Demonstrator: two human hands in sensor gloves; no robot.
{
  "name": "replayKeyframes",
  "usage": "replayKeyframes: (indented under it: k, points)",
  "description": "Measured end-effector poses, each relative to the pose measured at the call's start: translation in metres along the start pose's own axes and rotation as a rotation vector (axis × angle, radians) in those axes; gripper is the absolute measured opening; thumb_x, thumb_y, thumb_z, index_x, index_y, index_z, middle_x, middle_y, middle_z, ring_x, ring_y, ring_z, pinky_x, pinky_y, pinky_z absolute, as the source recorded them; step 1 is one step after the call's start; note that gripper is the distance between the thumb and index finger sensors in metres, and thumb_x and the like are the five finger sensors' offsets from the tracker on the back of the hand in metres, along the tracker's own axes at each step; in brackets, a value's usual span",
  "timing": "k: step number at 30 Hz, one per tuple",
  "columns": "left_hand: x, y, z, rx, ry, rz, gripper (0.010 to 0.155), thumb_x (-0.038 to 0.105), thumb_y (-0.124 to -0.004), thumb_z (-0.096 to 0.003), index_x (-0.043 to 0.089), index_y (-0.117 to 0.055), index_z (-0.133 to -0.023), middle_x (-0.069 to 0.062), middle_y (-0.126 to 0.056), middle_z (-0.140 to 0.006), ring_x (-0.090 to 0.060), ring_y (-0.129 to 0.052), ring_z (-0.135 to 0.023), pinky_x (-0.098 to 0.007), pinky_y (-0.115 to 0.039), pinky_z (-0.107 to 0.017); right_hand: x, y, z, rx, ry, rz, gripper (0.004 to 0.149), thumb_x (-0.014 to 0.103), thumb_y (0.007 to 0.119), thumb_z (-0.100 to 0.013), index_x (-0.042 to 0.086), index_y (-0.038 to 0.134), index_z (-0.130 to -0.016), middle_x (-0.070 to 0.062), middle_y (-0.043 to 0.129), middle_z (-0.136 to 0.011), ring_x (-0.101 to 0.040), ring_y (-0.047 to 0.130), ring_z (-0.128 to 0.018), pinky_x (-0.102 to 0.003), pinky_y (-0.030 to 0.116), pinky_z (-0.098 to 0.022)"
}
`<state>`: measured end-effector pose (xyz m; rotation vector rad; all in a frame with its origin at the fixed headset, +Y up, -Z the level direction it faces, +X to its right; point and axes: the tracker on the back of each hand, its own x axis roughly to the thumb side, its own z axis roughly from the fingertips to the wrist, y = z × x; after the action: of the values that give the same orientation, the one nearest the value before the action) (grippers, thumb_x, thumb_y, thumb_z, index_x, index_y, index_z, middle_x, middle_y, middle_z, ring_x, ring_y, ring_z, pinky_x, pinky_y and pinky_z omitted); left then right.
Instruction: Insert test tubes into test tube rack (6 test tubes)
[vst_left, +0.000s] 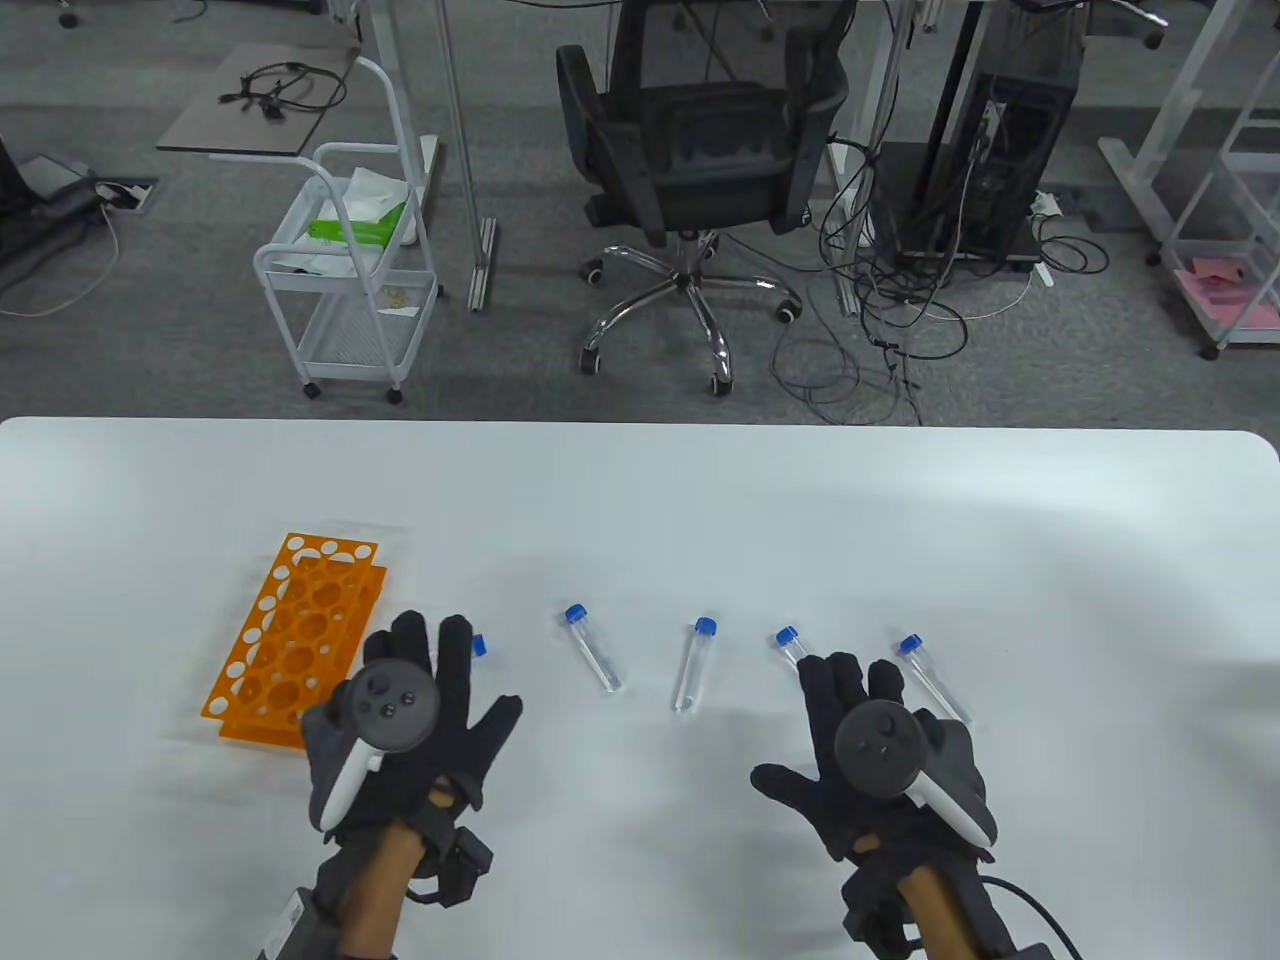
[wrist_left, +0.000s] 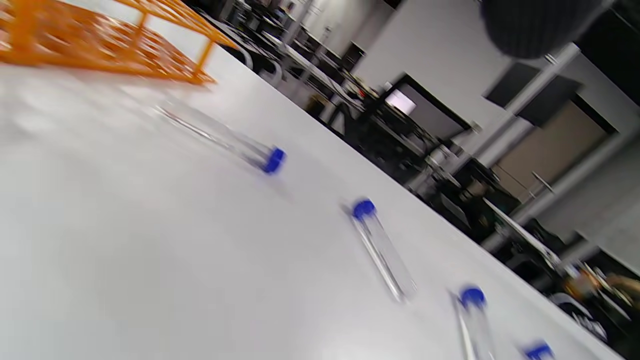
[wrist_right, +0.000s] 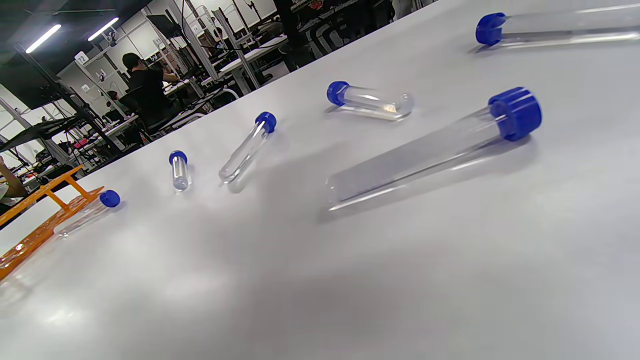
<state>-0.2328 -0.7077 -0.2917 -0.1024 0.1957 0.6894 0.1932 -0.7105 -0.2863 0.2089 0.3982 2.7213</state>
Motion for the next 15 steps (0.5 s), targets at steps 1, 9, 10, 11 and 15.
replayKeyframes:
  k: [1,9,10,11,15]
  points:
    - [-0.009,0.009,-0.001,0.014,0.036,0.024,0.08,0.064,-0.066,-0.0417,0.045,-0.016,-0.101,0.005,0.011,-0.11,-0.023,0.011,-0.102,-0.063,0.004,-0.068,0.0,0.0,0.0,0.0,-0.001,-0.002,0.1,0.084,0.05,-0.031,0.038,-0.005,-0.1,-0.003,-0.002,-0.117,-0.043,-0.009,-0.103,-0.075,0.013,-0.064]
    - [-0.083,0.052,-0.007,0.164,0.281,0.177,0.079,0.063,-0.066,-0.0436,0.041,-0.02,-0.103,0.002,0.006,-0.111,-0.026,0.007,-0.103,-0.063,-0.001,-0.069,-0.002,0.002,-0.002,0.015,0.012,0.001,0.1,0.084,0.05,-0.031,0.038,-0.005,-0.101,-0.005,-0.002,-0.117,-0.043,-0.008,-0.103,-0.075,0.013,-0.064]
    - [-0.093,0.054,-0.007,0.178,0.316,0.216,0.079,0.062,-0.066,-0.0439,0.041,-0.02,-0.103,0.001,0.006,-0.111,-0.026,0.007,-0.103,-0.063,-0.002,-0.069,-0.002,0.002,-0.002,0.017,0.014,0.004,0.1,0.084,0.05,-0.031,0.038,-0.005,-0.1,-0.005,-0.002,-0.117,-0.043,-0.008,-0.103,-0.075,0.013,-0.064]
    - [-0.1,0.054,-0.007,0.199,0.351,0.241,0.079,0.062,-0.066,-0.0441,0.04,-0.019,-0.103,0.001,0.005,-0.112,-0.027,0.006,-0.103,-0.062,-0.004,-0.069,-0.002,0.003,-0.002,0.017,0.016,0.006,0.1,0.084,0.05,-0.031,0.038,-0.005,-0.1,-0.005,-0.002,-0.117,-0.043,-0.008,-0.103,-0.075,0.013,-0.064]
    - [-0.117,0.055,-0.007,0.228,0.44,0.251,0.08,0.062,-0.065,-0.0446,0.036,-0.017,-0.103,-0.002,0.003,-0.112,-0.028,0.002,-0.103,-0.062,-0.009,-0.071,-0.002,0.003,-0.002,0.015,0.019,0.007,0.1,0.084,0.05,-0.031,0.038,-0.005,-0.1,-0.005,-0.002,-0.116,-0.043,-0.008,-0.103,-0.075,0.014,-0.064]
